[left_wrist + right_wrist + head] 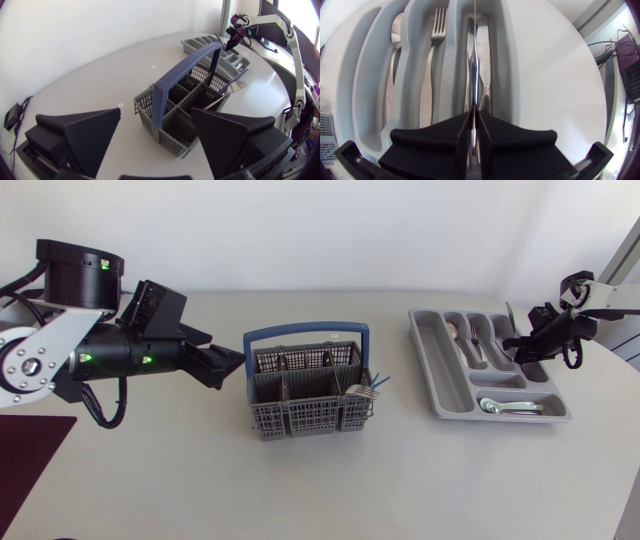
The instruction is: Sort the cutlery from the basket into the organizer compartments.
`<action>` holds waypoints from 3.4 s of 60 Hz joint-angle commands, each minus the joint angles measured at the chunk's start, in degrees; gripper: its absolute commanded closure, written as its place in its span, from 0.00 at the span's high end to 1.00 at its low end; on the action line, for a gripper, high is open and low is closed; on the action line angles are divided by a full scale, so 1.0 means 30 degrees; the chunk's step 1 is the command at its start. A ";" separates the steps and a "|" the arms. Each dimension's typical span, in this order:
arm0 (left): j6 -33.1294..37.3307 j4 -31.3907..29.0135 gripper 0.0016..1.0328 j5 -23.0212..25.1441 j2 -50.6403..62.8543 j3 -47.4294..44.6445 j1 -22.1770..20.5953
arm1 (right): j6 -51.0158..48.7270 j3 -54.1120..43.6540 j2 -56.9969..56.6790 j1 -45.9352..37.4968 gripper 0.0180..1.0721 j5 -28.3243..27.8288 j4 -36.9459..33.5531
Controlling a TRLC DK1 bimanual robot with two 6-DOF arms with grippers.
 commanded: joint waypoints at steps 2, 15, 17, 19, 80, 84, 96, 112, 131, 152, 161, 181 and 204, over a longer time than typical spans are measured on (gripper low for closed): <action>0.0517 -0.0276 0.95 -0.0009 0.0272 -0.0449 0.0078 | 0.0357 0.0101 0.0359 -0.0010 0.18 0.0218 -0.0275; 0.0663 -0.0657 0.95 -0.0009 -0.0138 -0.0713 0.0136 | 0.0328 -0.0720 -0.0667 -0.0127 0.44 0.0277 -0.0099; 0.0663 -0.0686 0.95 -0.0009 -0.0197 -0.0771 0.0136 | 0.0328 -0.0895 -0.0872 -0.0157 0.47 0.0336 -0.0099; 0.0663 -0.0716 0.95 -0.0009 -0.0285 -0.0859 0.0136 | 0.0299 -0.1100 -0.1077 -0.0157 0.49 0.0394 -0.0041; 0.4062 0.0691 0.95 0.0782 -0.1339 -0.3437 -0.3878 | -0.4096 -1.9821 -2.0208 0.8222 0.65 -0.6461 0.4530; 0.4472 0.2097 0.95 -0.0448 -0.1046 -0.3584 -0.5167 | -0.4184 -2.0348 -2.0501 0.8427 0.65 -0.6666 0.4647; 0.6493 0.7019 0.94 -0.4111 0.1444 -0.3554 -0.7774 | -0.4506 -2.1931 -2.1585 0.8603 0.65 -0.7018 0.4940; 0.8808 1.1882 0.93 -0.7450 0.5956 -0.3056 -1.0352 | -0.4770 -2.3571 -2.2757 0.8808 0.65 -0.7077 0.5438; 0.9452 1.4460 0.88 -0.9413 0.8036 -0.1738 -1.1553 | -0.5004 -2.4567 -2.3489 0.8955 0.65 -0.7282 0.5701; 0.9452 1.5310 0.79 -0.9706 0.9178 -0.0830 -1.2051 | -0.5268 -2.4948 -2.3811 0.8837 0.65 -0.7428 0.5819; 0.9658 1.5485 0.67 -0.9736 0.9588 -0.0478 -1.2169 | -0.5385 -2.5124 -2.3841 0.8837 0.65 -0.7457 0.5819; 1.0390 1.6511 0.53 -1.0380 1.0409 -0.0215 -1.2315 | -0.5561 -2.5212 -2.4016 0.8837 0.65 -0.7516 0.5760; 1.2294 1.8064 0.19 -1.1259 1.1669 -0.0127 -1.3165 | -0.5736 -2.5300 -2.4016 0.8808 0.65 -0.7575 0.5701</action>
